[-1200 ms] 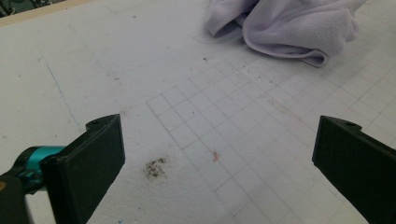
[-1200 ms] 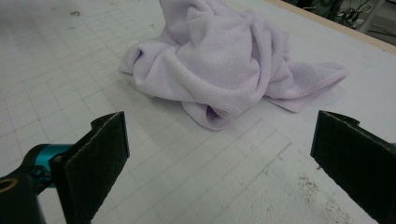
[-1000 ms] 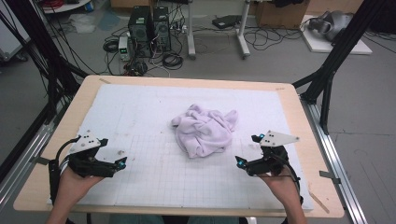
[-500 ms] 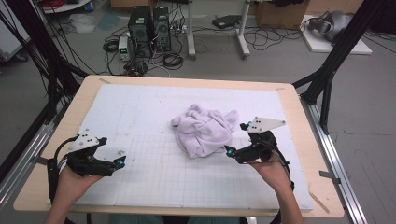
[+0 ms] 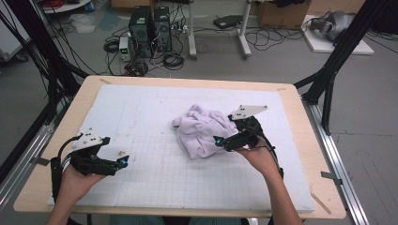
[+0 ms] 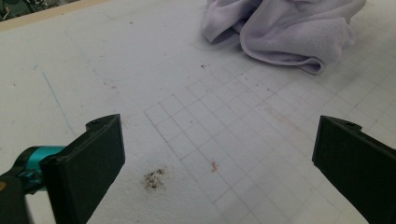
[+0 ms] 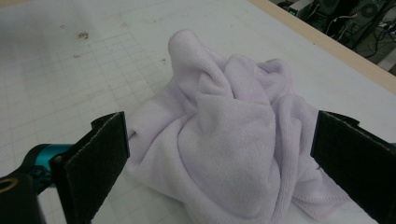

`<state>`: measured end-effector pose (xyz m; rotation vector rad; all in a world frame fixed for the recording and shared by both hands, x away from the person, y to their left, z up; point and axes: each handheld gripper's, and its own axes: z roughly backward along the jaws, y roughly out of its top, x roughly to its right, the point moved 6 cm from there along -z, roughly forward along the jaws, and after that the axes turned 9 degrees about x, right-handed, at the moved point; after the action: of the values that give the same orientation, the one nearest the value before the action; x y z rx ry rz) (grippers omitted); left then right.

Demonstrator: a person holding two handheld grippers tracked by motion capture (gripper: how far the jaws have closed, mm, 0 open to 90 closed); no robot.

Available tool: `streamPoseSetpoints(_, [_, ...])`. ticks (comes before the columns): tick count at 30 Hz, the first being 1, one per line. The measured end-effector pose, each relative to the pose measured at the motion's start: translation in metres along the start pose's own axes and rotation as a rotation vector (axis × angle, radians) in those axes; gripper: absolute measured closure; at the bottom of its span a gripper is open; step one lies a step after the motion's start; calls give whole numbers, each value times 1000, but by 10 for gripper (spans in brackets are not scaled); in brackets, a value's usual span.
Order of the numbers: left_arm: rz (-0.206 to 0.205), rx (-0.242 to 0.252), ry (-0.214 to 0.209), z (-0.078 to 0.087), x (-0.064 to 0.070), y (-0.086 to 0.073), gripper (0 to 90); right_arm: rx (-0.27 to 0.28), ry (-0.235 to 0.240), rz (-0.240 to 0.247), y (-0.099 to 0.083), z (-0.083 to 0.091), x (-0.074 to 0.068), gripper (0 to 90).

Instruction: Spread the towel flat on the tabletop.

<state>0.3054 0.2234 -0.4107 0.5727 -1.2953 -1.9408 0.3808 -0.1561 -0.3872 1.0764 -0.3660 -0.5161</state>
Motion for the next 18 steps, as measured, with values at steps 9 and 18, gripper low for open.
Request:
streamPoseSetpoints(9, [3,-3,-3,-3,0,-1,29,-80,27,-12,-11,-32,4,46])
streamPoseSetpoints(18, [9,-3,0,-3,-2,-2,29,-162,46,-23,-28,-59,8,103])
